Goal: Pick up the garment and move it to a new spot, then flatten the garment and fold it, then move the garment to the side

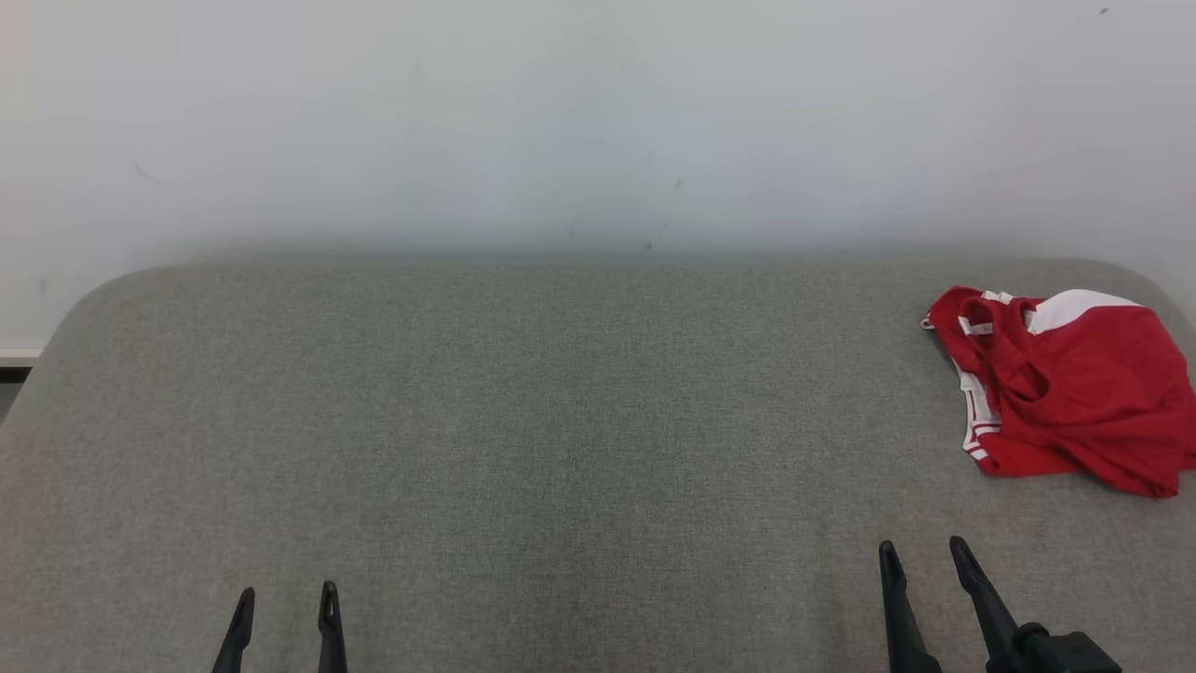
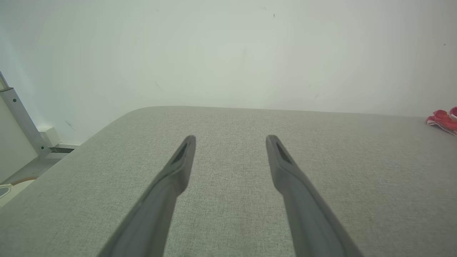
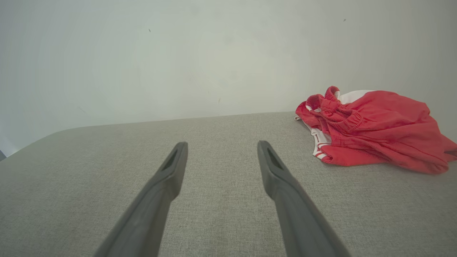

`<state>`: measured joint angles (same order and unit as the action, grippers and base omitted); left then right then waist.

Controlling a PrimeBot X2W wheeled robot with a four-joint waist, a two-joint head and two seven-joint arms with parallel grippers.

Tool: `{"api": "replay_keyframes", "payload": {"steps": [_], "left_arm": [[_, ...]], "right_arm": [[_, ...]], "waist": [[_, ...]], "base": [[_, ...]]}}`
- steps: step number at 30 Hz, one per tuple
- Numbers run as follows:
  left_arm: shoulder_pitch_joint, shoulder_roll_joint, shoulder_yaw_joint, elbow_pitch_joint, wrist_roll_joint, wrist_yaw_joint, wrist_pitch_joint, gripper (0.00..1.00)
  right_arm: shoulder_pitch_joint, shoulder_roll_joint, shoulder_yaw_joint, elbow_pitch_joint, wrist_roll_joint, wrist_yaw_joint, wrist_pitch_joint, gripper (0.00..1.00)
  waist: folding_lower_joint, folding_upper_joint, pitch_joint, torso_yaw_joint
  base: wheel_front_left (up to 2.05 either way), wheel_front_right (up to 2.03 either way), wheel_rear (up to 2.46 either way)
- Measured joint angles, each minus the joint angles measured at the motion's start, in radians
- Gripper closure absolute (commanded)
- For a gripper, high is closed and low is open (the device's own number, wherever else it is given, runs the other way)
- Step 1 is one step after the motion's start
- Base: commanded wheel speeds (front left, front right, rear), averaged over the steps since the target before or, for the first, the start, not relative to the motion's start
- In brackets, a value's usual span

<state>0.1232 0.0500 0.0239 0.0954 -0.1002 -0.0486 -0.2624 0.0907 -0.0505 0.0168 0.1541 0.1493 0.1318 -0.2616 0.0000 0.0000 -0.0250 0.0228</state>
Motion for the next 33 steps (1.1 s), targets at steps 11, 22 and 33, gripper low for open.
{"api": "replay_keyframes", "payload": {"steps": [11,22,33], "left_arm": [[0.001,0.000,0.007,0.016,0.004,0.016,0.000,0.00],[-0.003,-0.007,0.009,0.086,-0.090,0.013,0.029,1.00],[-0.035,-0.007,0.001,0.099,-0.303,-0.002,0.067,1.00]], "right_arm": [[0.002,0.000,0.001,0.003,0.000,0.000,0.000,0.00],[0.018,0.000,-0.004,0.055,0.099,0.000,0.031,1.00],[0.002,-0.007,-0.026,0.058,0.312,0.000,0.081,1.00]], "waist": [[0.0000,0.0000,0.001,0.000],[0.0000,0.0000,0.002,-0.001],[0.0001,0.0000,0.005,-0.003]], "base": [[0.00,0.00,0.00],[0.00,0.00,0.00],[0.00,0.00,0.00]]}}
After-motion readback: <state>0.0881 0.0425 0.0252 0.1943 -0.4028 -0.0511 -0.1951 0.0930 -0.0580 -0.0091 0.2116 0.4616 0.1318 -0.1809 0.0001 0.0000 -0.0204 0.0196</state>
